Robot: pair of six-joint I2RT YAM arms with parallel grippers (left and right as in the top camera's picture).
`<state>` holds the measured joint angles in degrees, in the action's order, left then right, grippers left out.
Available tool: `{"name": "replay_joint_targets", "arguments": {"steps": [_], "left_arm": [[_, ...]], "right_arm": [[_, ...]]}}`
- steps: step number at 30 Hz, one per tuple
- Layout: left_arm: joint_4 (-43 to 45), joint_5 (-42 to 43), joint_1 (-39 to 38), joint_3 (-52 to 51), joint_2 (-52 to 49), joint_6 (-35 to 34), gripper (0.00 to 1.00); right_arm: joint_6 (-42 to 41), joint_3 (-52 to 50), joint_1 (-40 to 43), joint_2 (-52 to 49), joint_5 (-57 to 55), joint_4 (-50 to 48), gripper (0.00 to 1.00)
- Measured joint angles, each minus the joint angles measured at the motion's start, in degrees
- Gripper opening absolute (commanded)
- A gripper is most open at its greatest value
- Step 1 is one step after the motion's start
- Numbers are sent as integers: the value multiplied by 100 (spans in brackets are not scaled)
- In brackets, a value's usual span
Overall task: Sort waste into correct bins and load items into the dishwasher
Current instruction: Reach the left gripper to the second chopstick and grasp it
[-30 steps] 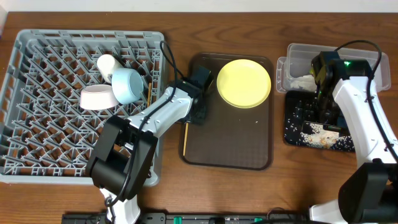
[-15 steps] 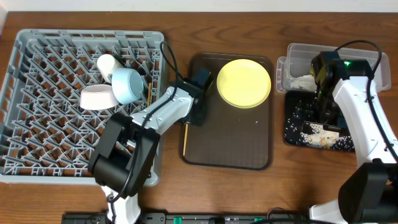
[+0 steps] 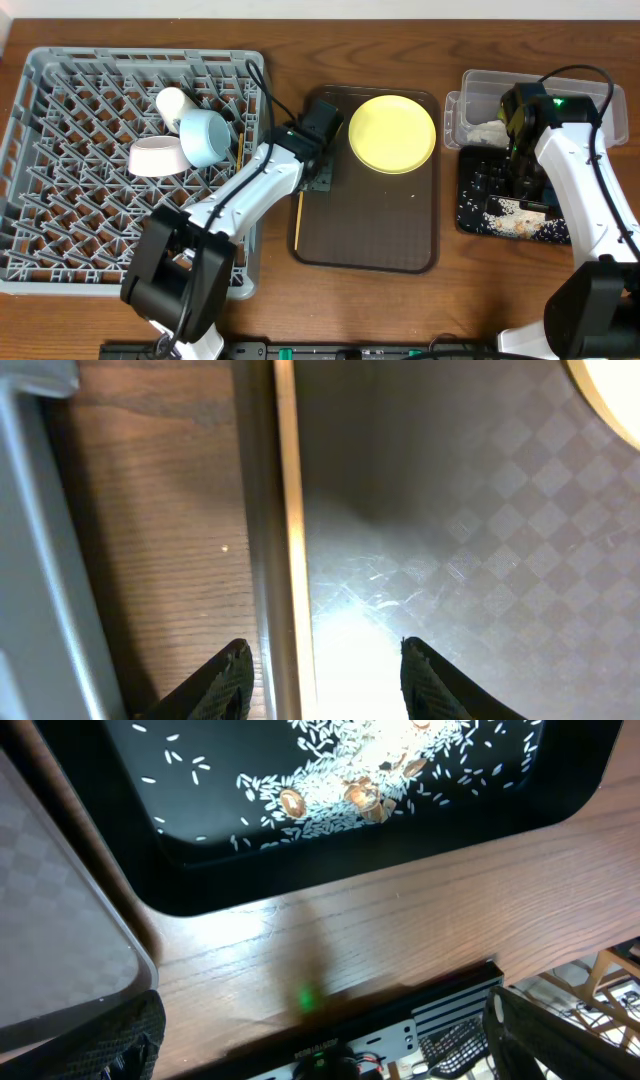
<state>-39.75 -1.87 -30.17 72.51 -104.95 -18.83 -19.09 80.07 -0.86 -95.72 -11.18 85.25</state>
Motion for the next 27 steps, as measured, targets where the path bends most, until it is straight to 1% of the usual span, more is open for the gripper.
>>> {"name": "replay_joint_targets", "arguments": {"steps": [10, 21, 27], "left_arm": [[4, 4, -11, 0, -555, -90, 50], [2, 44, -11, 0, -555, -90, 50], [11, 343, -13, -2, -590, -96, 50]], "right_arm": [[0, 0, 0, 0, -2, 42, 99], [0, 0, -2, 0, -2, 42, 99], [0, 0, 0, 0, -2, 39, 99]]}}
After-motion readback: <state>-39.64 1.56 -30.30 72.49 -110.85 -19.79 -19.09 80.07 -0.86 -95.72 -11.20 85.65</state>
